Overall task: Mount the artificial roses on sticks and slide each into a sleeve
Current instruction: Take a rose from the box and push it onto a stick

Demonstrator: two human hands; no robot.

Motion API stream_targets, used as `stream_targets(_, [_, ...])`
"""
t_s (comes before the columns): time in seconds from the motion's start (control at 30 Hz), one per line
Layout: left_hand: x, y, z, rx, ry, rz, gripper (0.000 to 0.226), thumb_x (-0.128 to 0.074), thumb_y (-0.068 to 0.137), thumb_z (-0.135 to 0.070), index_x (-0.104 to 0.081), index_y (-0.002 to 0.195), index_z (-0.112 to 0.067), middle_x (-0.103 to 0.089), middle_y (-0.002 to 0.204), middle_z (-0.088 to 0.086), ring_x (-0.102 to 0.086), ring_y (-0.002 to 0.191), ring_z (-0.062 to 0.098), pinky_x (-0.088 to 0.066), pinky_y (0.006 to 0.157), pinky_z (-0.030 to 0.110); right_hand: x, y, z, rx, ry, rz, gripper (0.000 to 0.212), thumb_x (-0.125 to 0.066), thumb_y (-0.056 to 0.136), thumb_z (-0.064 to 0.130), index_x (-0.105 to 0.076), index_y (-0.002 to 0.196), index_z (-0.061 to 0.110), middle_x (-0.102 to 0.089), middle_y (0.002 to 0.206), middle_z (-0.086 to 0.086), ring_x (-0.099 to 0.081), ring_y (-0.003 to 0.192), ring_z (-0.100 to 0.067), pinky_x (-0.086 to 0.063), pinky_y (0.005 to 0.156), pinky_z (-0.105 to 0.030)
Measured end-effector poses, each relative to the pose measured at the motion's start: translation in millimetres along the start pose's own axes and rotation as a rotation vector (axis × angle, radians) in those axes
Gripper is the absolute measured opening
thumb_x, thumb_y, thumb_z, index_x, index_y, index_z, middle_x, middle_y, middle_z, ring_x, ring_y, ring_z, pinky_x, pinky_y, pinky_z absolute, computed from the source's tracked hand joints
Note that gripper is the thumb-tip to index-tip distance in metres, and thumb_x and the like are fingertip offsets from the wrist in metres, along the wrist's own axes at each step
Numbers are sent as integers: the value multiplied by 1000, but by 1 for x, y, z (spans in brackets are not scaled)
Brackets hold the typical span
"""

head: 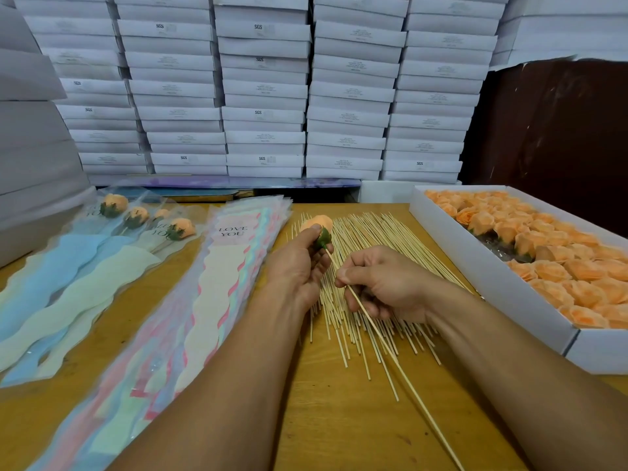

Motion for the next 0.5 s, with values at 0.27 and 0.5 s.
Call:
stream_targets(0.27, [2, 4, 4, 4, 9, -15, 15, -70, 92, -14, -65, 96, -1, -69, 58, 8, -64, 49, 9, -50, 45, 18, 3, 0, -1, -13, 7, 1, 17, -51, 104, 8, -63, 94, 3, -64, 61, -10, -46, 38, -11, -33, 33, -20])
stream_targets(0.5, [3, 5, 3, 3, 42, -33, 18, -70, 92, -18, -66, 98, -2, -71, 63, 10, -65, 50, 10, -50, 45, 18, 4, 2, -3, 7, 3, -6, 18, -52, 103, 10, -65, 92, 4, -64, 58, -7, -46, 37, -10, -33, 32, -19])
Point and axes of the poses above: each hand's wrist, its own y-axis towards the middle knuckle, its own x-axis out of the back of the hand, z = x × y, the point moved 6 cm from there along y, towards the middle knuckle
